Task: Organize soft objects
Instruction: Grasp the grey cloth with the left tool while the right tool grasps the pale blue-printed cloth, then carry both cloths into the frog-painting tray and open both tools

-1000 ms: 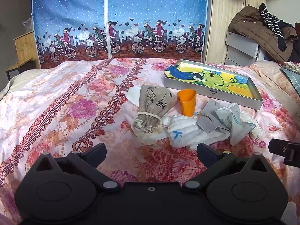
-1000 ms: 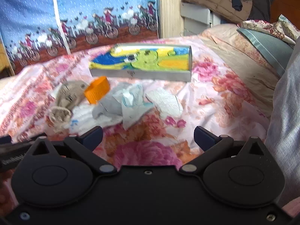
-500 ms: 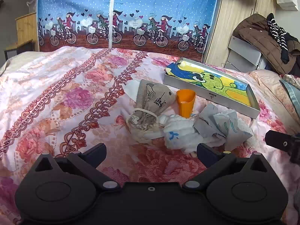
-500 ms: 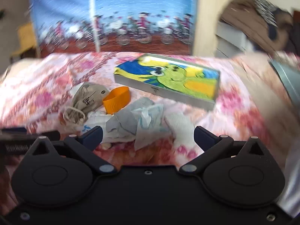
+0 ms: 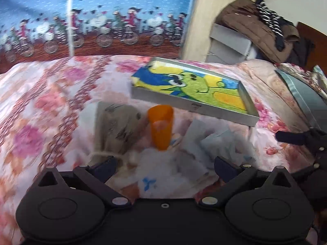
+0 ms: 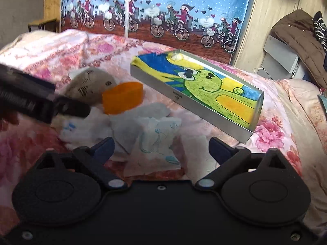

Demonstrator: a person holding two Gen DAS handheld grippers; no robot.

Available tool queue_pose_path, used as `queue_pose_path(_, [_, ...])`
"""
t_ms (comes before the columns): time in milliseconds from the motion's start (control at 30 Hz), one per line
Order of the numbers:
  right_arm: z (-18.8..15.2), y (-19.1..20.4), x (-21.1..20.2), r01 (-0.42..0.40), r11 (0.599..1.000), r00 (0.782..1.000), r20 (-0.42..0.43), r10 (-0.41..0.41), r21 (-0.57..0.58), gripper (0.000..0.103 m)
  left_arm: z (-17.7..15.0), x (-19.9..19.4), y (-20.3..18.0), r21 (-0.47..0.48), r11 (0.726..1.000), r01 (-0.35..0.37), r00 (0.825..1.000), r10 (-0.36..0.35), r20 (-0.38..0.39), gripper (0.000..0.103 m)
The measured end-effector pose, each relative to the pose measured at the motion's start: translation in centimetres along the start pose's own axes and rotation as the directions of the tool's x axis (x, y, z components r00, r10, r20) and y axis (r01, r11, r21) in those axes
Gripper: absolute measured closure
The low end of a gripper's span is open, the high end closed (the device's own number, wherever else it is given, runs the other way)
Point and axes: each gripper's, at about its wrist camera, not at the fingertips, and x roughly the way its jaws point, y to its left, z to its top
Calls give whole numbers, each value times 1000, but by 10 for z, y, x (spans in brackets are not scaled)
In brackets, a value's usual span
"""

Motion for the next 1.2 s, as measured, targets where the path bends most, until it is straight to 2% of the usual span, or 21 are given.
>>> queue_pose_path(67, [-1,-1,3,10,1000,1000,-11,-10,1,16,6,17,2,-10,1000,24,1000,-24,-12,4])
queue_pose_path(167, [2,-9,10,11,999,1000,-24,-10,46,24,12,41,9,-40,995,90,994,-92,-61,16])
queue_pose_path(267, [4,-17,15,-27,993,999,-33,31,116,28,11,57,16,-62,985,164,983,-168,-79,20])
queue_pose_path(367, [4,-20,20,-62,984,996,-56,72,165,34,12,70,15,-60,976,210,971,-215,-102,26])
queue_pose_path(500, [2,-22,33,-108,977,989,-82,125,183,43,12,86,14,-75,968,240,953,-250,-172,49])
queue_pose_path(633, [0,-17,40,-119,978,984,-110,140,173,52,9,91,16,-110,961,255,942,-272,-196,64])
queue_pose_path(667, [0,-17,42,-119,977,983,-115,141,176,56,9,92,15,-107,960,259,940,-276,-202,67])
queue_pose_path(800, [-2,-18,49,-128,969,977,-140,160,209,75,7,95,13,-113,953,282,926,-301,-229,91])
queue_pose_path(867, [-3,-19,52,-126,968,976,-148,160,216,79,6,95,12,-122,950,289,923,-310,-230,102])
queue_pose_path(933, [-4,-21,50,-122,969,977,-146,155,217,82,6,92,11,-117,951,286,927,-305,-218,103])
queue_pose_path(1100, [-4,-23,45,-103,976,984,-125,129,192,90,10,75,0,-47,977,210,965,-215,-150,103])
queue_pose_path(1200, [-1,-25,39,-94,979,988,-103,113,180,90,14,64,-9,37,987,156,984,-151,-99,103])
